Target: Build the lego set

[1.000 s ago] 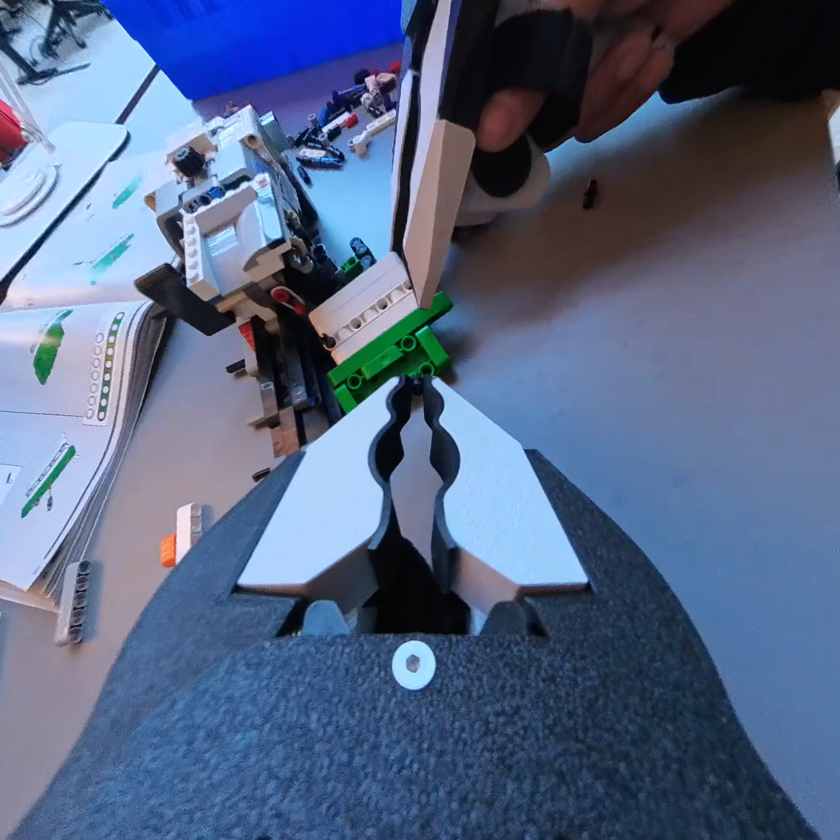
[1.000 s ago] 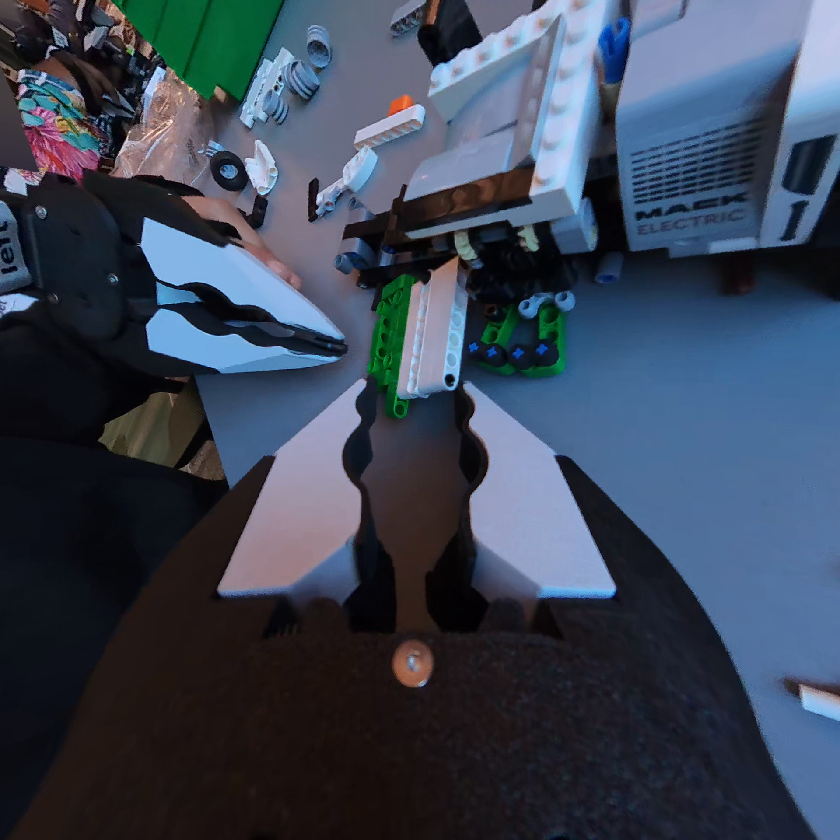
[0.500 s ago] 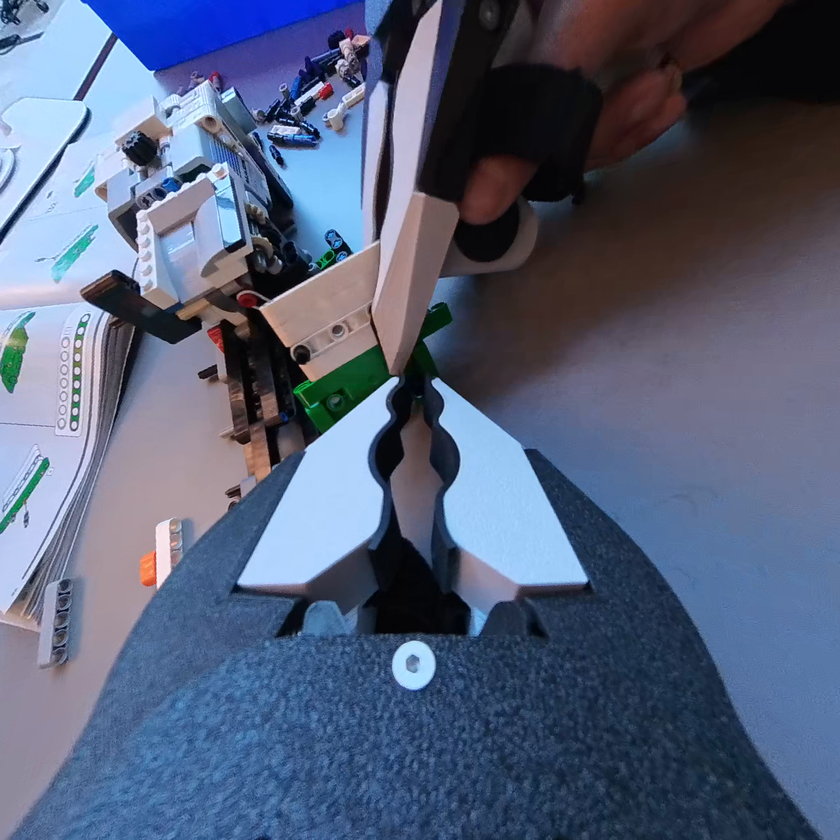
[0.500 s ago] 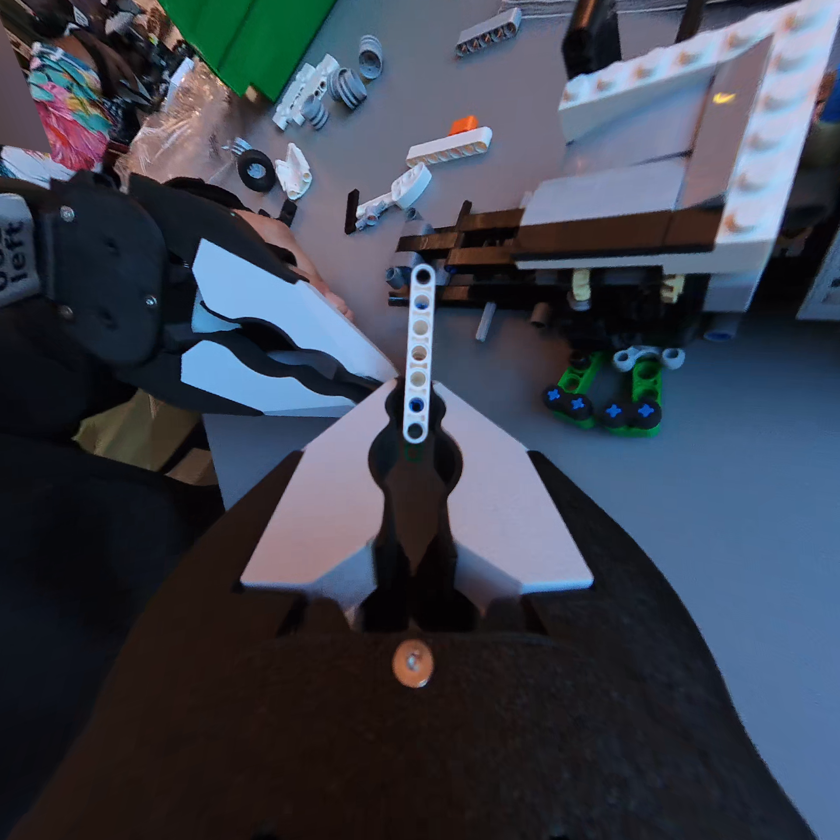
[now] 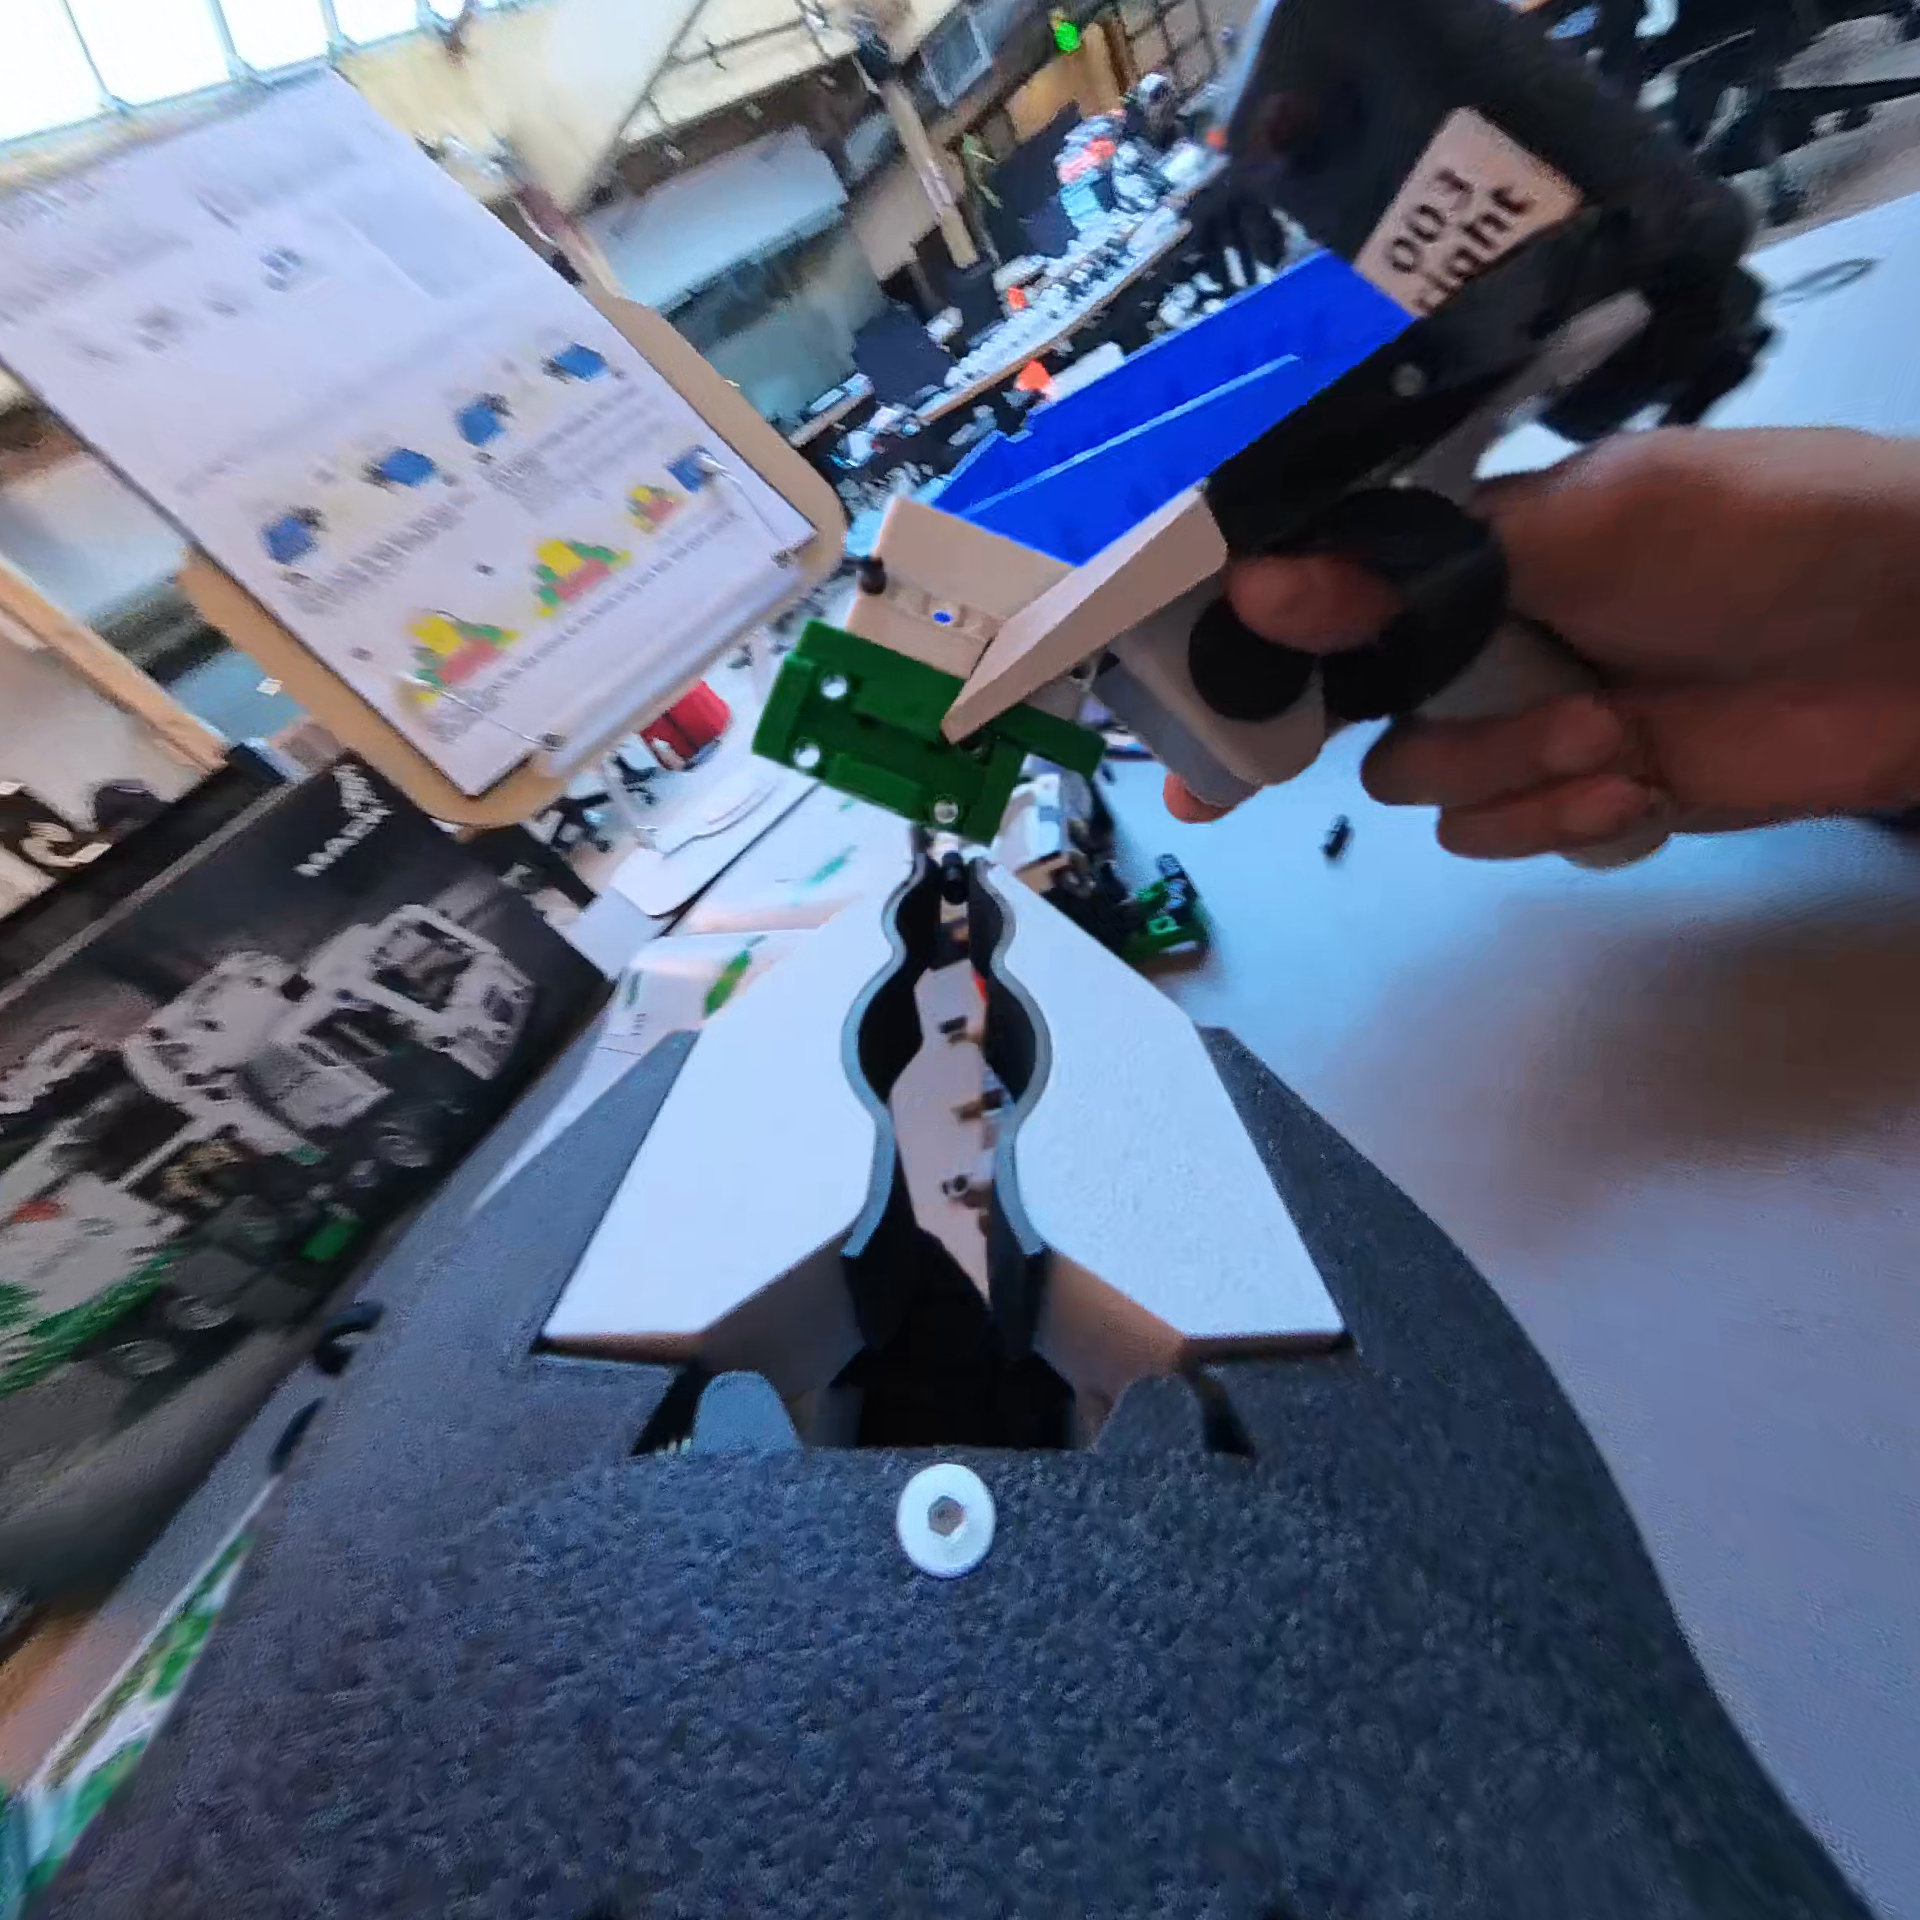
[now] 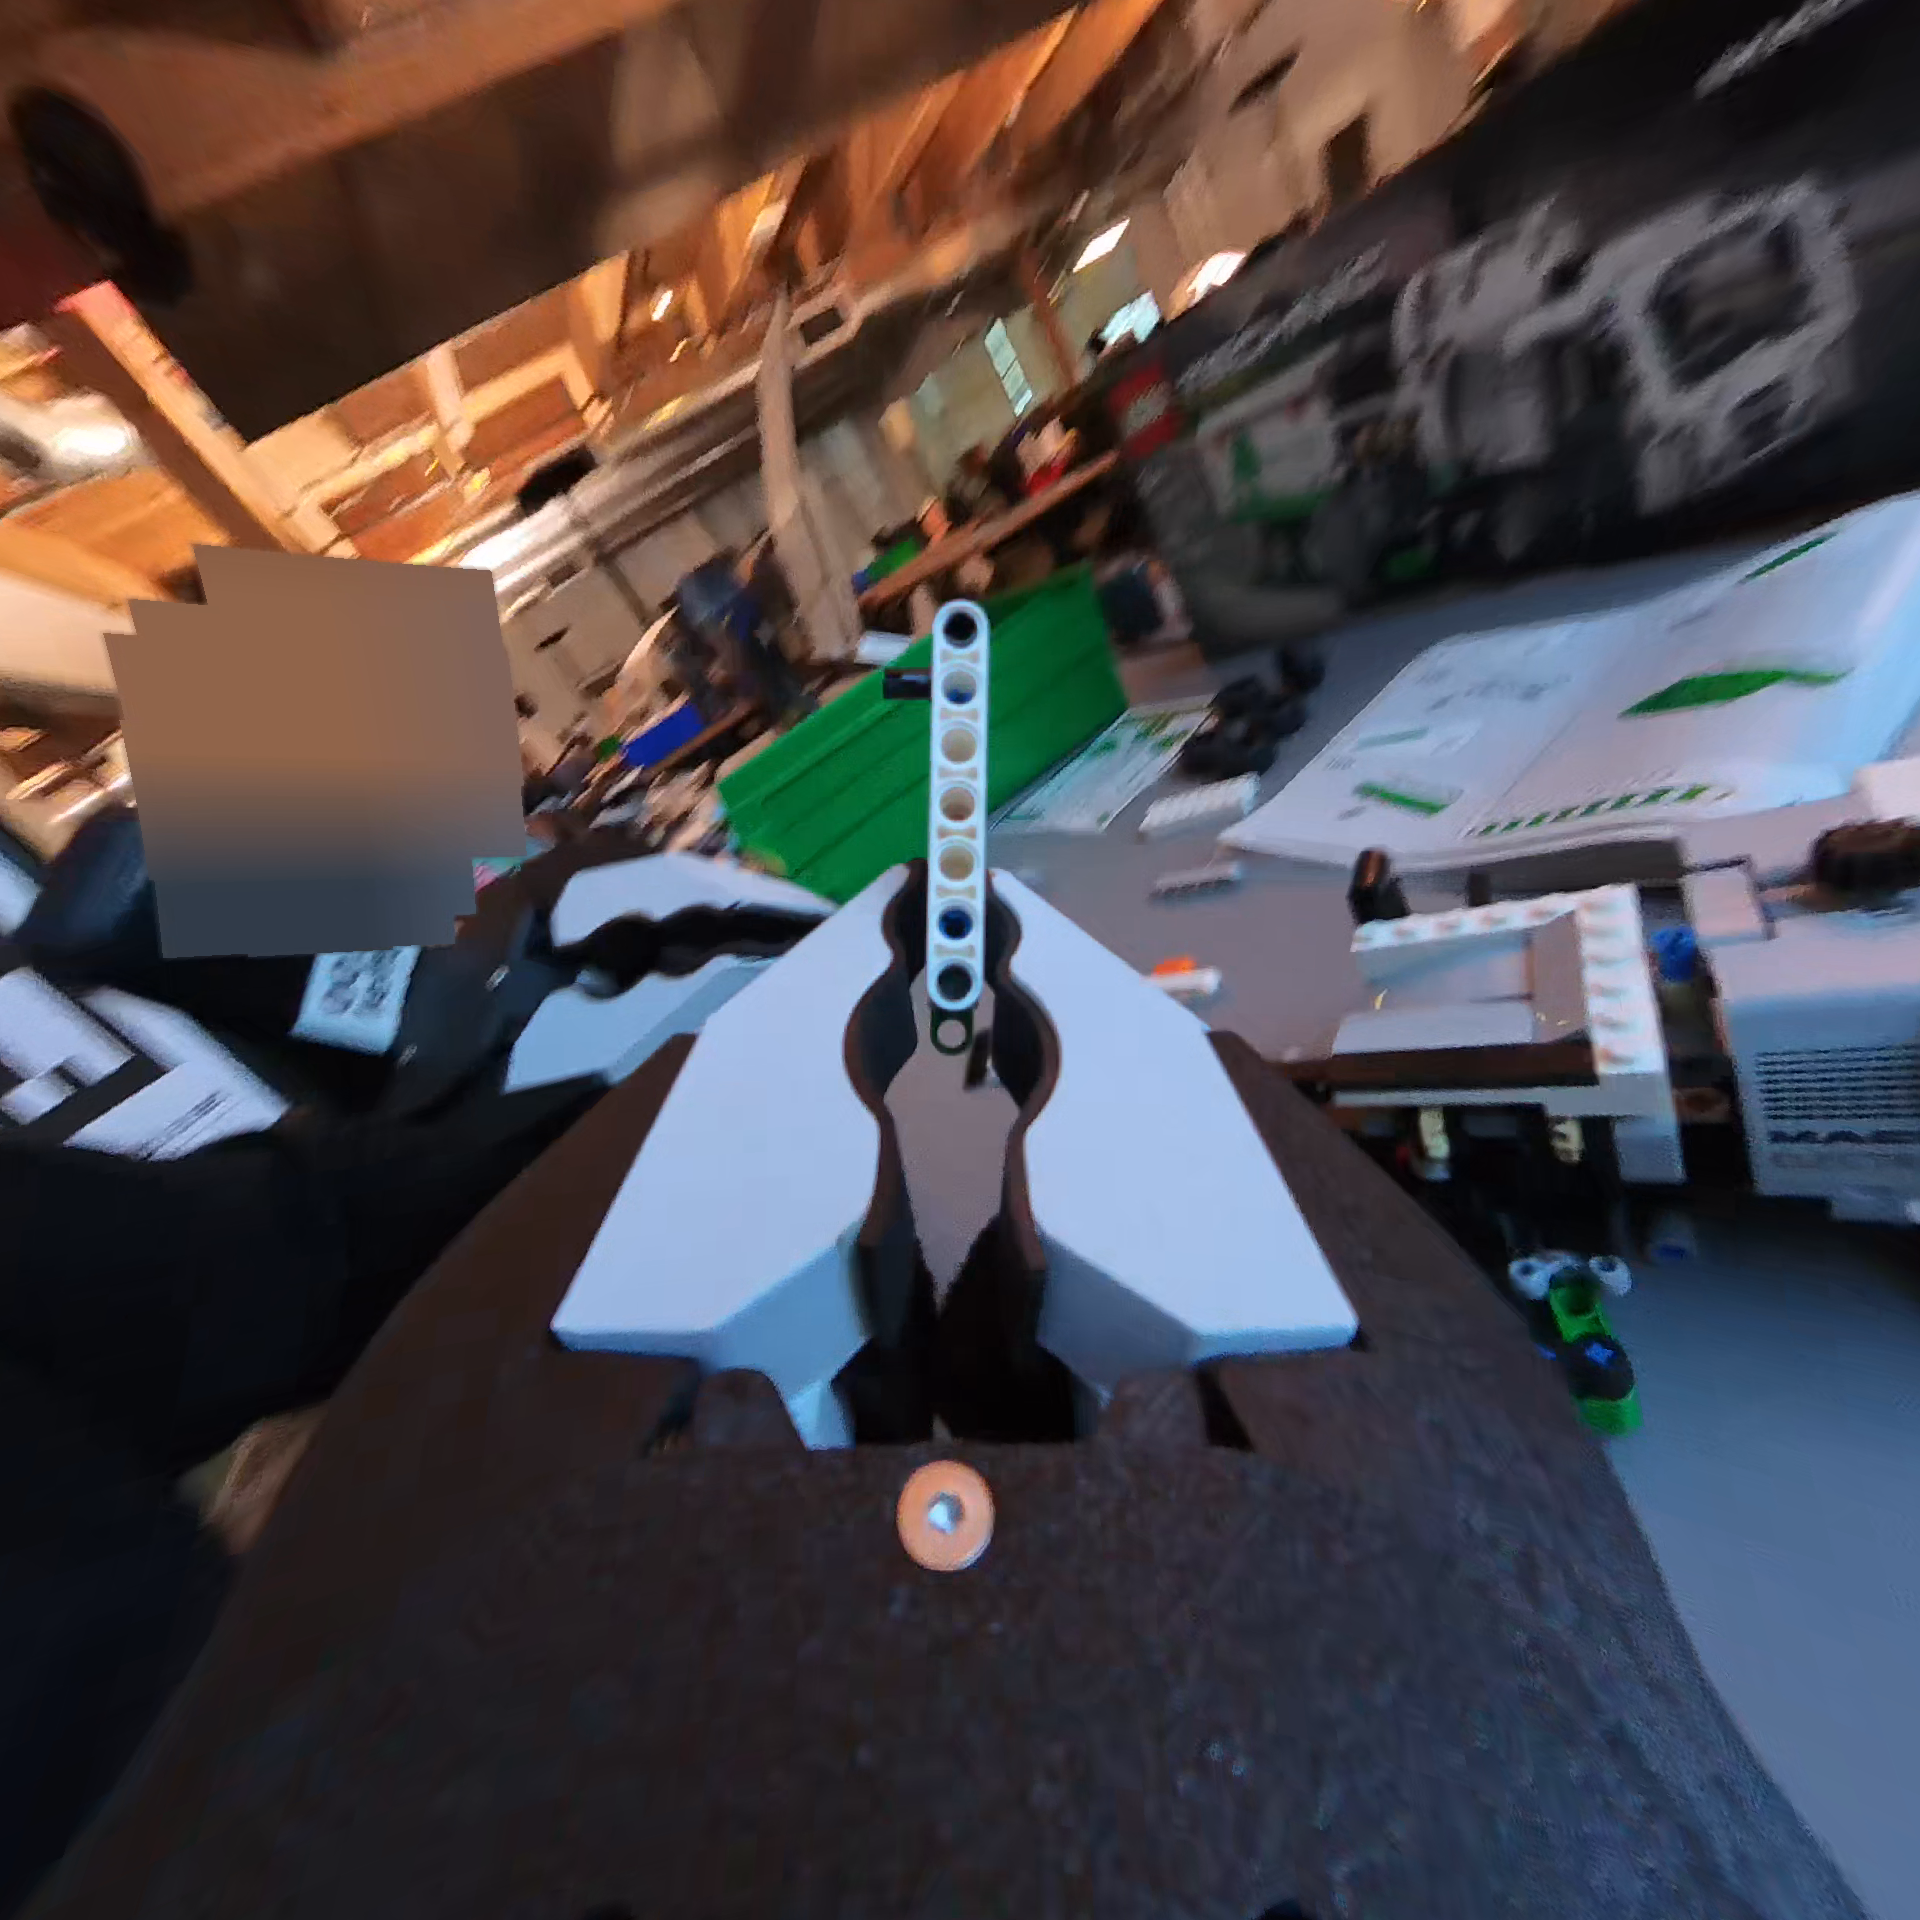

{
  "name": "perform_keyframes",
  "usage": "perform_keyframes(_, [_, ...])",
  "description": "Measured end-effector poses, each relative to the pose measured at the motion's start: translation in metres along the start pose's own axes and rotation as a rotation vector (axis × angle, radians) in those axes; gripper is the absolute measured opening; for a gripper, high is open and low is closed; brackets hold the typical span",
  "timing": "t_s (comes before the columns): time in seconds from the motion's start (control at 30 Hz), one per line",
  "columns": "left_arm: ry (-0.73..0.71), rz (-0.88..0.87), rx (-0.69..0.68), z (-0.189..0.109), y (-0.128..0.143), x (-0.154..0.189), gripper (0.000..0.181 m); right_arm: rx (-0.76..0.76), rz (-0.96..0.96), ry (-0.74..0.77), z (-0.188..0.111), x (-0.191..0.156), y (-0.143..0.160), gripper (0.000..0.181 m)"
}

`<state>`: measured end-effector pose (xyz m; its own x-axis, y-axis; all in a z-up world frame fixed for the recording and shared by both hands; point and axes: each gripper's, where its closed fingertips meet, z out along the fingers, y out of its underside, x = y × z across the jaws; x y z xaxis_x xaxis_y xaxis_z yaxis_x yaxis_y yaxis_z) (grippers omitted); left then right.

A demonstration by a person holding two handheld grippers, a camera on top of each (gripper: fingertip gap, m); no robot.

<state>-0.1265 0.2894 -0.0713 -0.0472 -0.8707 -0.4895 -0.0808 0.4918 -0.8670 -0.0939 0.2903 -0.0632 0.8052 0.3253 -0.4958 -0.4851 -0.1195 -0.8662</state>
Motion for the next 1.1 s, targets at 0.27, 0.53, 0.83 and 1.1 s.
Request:
perform_keyframes(0.27, [-0.085,-0.014,0.061,-0.01,-0.01,-0.018,0.003,0.147,-0.205,0.101,0.019,-0.028,0.006,0.007])
perform_keyframes(0.53, [-0.025,-0.117,0.057,-0.01,-0.008,-0.016,0.003,0.218,-0.242,0.116,0.017,-0.035,0.003,0.007])
perform_keyframes(0.83, [0.0,-0.14,0.03,-0.005,-0.001,-0.012,0.003,0.211,-0.208,0.123,0.016,-0.029,0.004,0.007])
perform_keyframes(1.1, [0.036,-0.206,0.013,-0.003,0.002,-0.012,0.003,0.198,-0.263,0.153,0.016,-0.028,0.005,0.007])
